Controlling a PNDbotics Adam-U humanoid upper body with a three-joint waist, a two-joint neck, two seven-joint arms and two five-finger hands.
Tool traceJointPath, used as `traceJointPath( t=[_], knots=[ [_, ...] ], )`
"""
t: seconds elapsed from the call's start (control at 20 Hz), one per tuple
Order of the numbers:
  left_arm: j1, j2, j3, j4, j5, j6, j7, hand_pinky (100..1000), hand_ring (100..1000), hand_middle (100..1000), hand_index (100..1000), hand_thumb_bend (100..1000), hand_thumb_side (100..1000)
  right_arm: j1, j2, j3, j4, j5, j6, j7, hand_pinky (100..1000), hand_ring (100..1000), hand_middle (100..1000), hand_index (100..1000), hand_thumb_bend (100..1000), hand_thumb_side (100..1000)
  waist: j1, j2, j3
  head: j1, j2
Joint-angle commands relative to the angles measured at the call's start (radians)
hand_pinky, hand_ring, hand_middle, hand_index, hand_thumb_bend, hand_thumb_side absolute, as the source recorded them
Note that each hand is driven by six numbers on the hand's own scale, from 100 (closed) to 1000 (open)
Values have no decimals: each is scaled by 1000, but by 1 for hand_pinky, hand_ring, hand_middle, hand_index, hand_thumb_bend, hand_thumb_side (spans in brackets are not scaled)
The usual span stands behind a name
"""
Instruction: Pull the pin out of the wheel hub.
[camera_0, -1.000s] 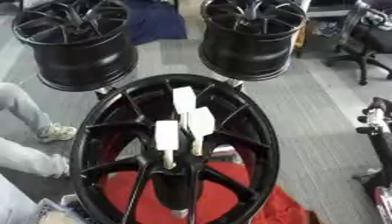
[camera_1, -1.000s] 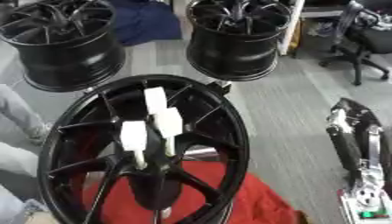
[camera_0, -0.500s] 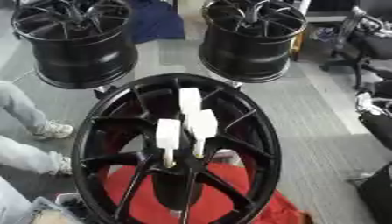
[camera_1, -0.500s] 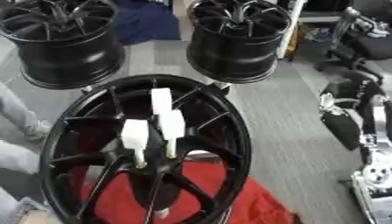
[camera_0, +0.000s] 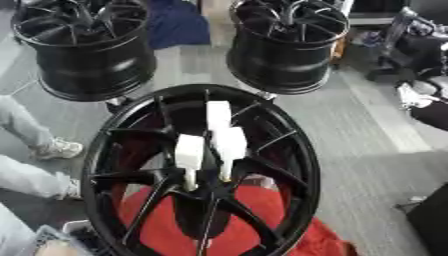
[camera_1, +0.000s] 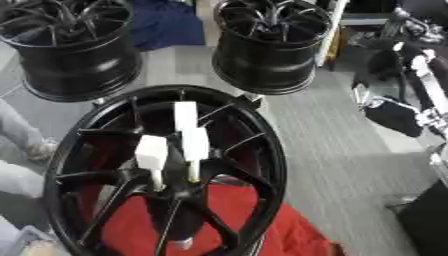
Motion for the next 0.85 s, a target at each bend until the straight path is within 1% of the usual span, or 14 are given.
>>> traceJointPath(
  t=[0.05,0.1,0.15,0.3,0.45,0.6,0.85],
  knots=[
    [-6,-58,16,-75,32,54,15,575,591,673,803,100,743,-17,-5,-4,-19,-3,-14,21,622,655,613,826,100,232,0,-5,1,8,-3],
    [-6,-81,18,-87,34,68,17,576,591,673,803,100,746,-19,9,-3,-19,-3,-17,21,621,655,613,826,100,255,-1,-5,2,11,-3],
    [-7,-101,19,-95,33,81,19,577,592,674,805,100,756,-20,21,-4,-19,-3,-18,21,618,653,611,824,100,260,-1,-5,2,12,-3],
    [-12,-165,27,-107,22,113,30,578,593,673,806,100,766,-20,58,-2,-19,-4,-20,19,613,651,608,822,100,265,-1,-5,3,16,-3],
    [-15,-207,28,-112,15,133,44,580,595,675,808,100,776,-20,81,2,-19,-6,-22,18,609,649,607,821,100,269,0,-7,3,15,-3],
    [-12,-223,22,-116,8,142,44,581,595,675,808,100,780,-19,92,7,-19,-8,-24,19,608,648,606,821,100,268,0,-7,1,16,-3],
    [-9,-229,13,-119,2,146,34,582,596,675,809,100,783,-12,104,9,-19,-9,-27,17,605,647,605,820,100,269,1,-6,0,19,-3]
  ],
)
